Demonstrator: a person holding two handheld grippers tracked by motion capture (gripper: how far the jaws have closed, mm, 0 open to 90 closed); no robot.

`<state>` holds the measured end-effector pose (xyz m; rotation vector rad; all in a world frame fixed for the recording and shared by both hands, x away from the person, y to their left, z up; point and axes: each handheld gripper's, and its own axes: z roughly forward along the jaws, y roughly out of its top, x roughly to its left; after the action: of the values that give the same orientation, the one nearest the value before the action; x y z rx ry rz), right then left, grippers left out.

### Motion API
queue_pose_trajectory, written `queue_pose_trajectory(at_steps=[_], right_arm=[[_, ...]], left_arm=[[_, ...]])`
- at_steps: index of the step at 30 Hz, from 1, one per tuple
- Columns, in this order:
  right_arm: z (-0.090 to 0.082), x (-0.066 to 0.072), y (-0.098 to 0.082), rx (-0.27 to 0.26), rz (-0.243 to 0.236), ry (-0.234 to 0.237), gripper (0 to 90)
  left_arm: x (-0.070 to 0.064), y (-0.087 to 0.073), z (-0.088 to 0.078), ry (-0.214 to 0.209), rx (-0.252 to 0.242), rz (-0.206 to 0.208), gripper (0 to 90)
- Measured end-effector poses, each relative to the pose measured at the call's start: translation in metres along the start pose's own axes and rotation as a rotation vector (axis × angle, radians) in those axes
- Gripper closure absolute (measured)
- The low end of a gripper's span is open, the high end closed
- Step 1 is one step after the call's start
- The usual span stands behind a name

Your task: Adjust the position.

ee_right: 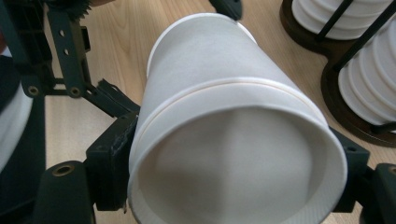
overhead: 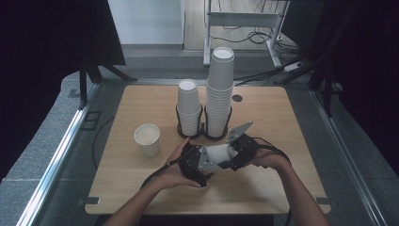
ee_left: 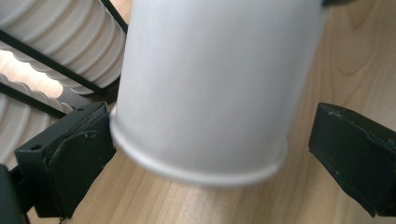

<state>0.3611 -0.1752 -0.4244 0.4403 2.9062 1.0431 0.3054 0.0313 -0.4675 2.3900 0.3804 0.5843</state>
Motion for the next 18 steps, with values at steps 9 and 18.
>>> queue_pose_trajectory(at_steps=[9, 18], right_arm=[[-0.011, -0.002, -0.010, -0.076, 0.020, -0.022, 22.0], [-0.021, -0.003, -0.016, -0.207, 0.054, -0.069, 21.9]], left_arm=[[0.002, -0.011, -0.011, -0.010, -0.050, -0.071, 0.3], [0.009, -0.026, -0.012, -0.050, -0.082, -0.206, 0.7]])
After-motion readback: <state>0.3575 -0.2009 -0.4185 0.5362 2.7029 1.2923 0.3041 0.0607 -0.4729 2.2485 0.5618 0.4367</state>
